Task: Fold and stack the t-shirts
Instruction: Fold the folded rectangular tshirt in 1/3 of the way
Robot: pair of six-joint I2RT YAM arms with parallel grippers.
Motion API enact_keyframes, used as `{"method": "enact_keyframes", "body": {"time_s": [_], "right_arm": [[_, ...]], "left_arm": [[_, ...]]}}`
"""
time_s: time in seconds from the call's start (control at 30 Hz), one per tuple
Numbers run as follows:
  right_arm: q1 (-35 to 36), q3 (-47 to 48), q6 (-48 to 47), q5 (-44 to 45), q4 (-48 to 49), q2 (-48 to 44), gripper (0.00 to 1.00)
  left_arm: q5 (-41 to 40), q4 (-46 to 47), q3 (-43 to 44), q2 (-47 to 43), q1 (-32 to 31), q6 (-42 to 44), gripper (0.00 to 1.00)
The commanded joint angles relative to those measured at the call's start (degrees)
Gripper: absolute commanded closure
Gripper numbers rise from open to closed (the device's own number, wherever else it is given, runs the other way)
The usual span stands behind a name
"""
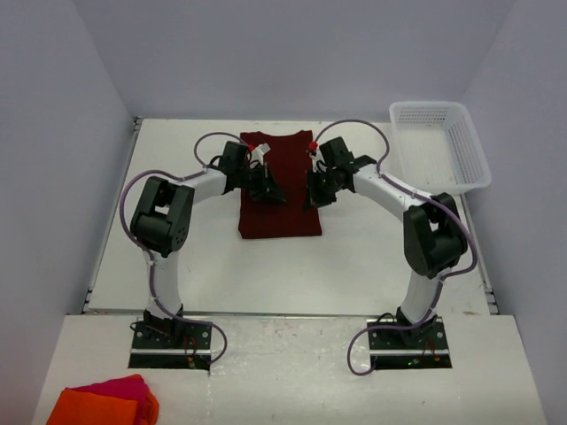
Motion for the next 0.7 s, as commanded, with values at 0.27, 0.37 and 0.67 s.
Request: {"method": "enact_keyframes", "body": {"time_s": [0.27, 0.37, 0.67], "right_arm": [[1.7, -9.5, 2.5, -0.8, 5.7, 1.6, 1.0], [1.7, -10.0, 3.0, -0.4, 5.9, 2.3, 1.0], [2.0, -11.3, 5.2, 1.6, 6.2, 3.9, 1.0]], "left_arm": [[7.7, 10.2, 8.3, 7.8, -0.4, -3.1, 1.0], [7.4, 8.7, 11.8, 11.2, -0.4, -3.4, 1.0], [6.7, 7.3, 16.8, 17.5, -0.5, -3.7, 1.0]]}}
